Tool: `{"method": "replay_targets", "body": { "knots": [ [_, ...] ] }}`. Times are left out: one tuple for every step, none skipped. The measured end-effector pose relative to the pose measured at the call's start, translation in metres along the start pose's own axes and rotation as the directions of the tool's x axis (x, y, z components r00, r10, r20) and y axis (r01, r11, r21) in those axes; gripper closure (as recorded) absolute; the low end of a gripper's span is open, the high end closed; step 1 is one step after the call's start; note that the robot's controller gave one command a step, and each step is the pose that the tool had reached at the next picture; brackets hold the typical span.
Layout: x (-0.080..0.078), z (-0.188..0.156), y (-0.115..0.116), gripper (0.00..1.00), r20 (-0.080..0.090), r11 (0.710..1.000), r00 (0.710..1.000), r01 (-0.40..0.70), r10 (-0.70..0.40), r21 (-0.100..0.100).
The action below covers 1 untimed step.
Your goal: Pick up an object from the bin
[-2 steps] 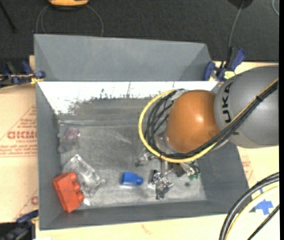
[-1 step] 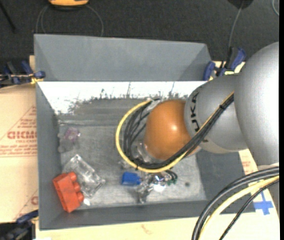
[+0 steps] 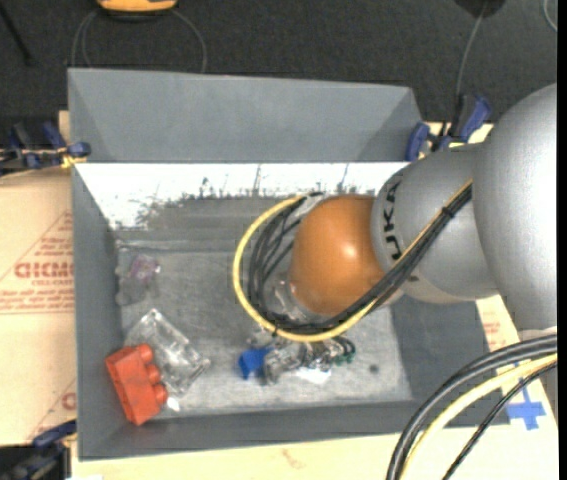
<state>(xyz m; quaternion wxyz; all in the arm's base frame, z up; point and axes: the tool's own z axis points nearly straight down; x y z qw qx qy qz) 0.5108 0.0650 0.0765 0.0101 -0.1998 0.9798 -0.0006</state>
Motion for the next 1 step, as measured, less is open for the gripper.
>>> {"method": "replay_targets", "body": {
  "knots": [
    [0.0311,-0.1478,-0.0204,1.0,-0.011,0.975,0.975,0.222,-0.222,-0.004]
  ]
}}
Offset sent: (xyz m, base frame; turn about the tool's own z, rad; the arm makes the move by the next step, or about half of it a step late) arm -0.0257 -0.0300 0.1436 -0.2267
